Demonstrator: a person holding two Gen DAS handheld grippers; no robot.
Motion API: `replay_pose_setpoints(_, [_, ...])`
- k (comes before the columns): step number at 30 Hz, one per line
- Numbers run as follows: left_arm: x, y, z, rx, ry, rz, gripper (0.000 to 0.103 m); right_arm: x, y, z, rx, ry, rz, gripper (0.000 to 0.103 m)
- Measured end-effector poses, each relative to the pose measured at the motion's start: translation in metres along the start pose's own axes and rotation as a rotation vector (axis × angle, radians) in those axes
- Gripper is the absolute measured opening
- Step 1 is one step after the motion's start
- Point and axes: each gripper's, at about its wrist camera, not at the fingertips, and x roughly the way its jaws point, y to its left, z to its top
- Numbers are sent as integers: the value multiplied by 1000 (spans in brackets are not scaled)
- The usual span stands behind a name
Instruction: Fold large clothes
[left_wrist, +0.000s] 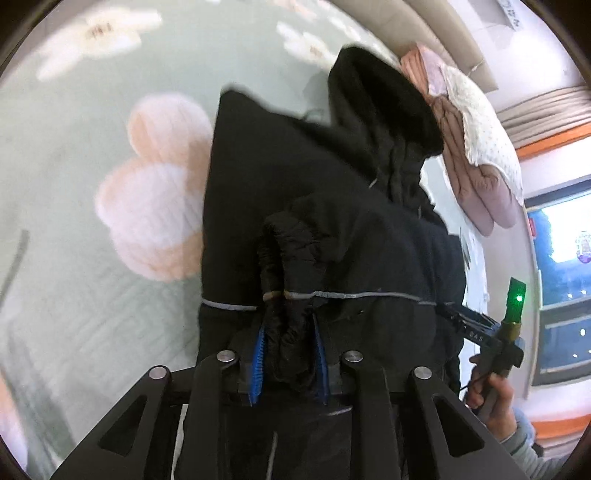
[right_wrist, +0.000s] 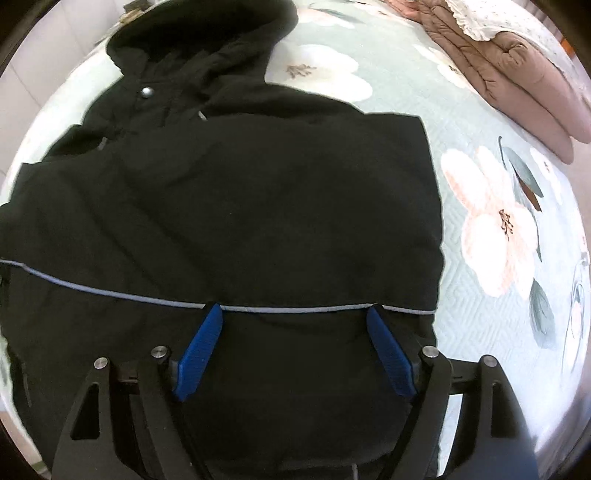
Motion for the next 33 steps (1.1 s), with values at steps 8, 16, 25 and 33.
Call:
replay_pose_setpoints(8, [-56, -47, 18, 68, -182, 29, 31, -19, 19, 12, -75, -78, 112, 80])
replay_pose_setpoints(16, [53, -49, 17, 127, 55, 118, 31, 17, 36, 8, -112, -28, 116, 80])
replay_pose_setpoints(25, [0, -92, 53, 234, -58, -2, 31, -21, 7, 62, -17, -96, 299, 69])
replay_pose_setpoints(33, [34, -134, 190, 313, -204, 113, 34, 4, -27, 202, 114, -249, 261, 69])
